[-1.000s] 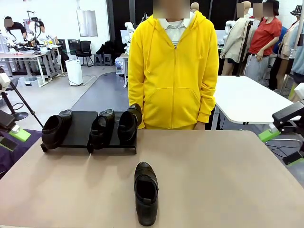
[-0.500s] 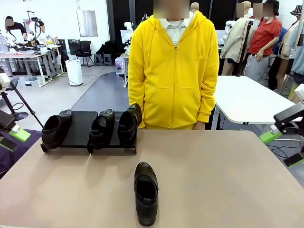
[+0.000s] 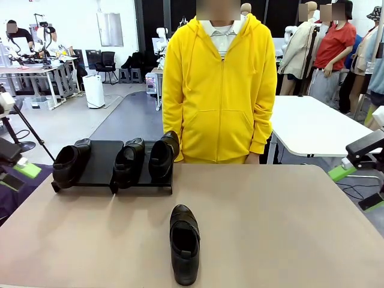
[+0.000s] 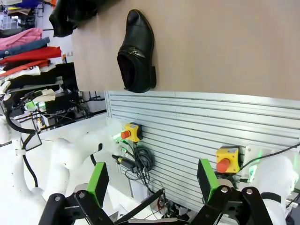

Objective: Organize the shoes by placing them on the stand.
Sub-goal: Place the Shoe from the middle of the table onto the Shoes Stand.

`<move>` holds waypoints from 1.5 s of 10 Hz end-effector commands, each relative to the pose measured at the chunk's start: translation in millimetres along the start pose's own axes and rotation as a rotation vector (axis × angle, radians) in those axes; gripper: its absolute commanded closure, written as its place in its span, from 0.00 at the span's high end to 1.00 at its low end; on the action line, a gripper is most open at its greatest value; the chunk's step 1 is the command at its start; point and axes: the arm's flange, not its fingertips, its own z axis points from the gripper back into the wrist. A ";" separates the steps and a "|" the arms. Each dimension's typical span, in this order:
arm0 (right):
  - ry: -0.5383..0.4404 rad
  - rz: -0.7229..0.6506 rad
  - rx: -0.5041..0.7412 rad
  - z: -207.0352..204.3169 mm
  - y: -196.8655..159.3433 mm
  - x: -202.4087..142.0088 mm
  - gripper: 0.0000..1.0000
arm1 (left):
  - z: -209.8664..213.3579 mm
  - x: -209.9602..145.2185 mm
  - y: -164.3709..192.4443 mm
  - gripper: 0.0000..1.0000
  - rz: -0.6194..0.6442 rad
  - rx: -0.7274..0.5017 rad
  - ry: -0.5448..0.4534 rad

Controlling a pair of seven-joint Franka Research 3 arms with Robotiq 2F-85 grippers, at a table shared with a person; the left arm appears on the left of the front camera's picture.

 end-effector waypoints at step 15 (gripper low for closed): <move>0.004 0.025 0.027 2.0 3.4 0.6 1.00 | -302.2 79.4 -184.6 1.00 0.244 0.473 0.171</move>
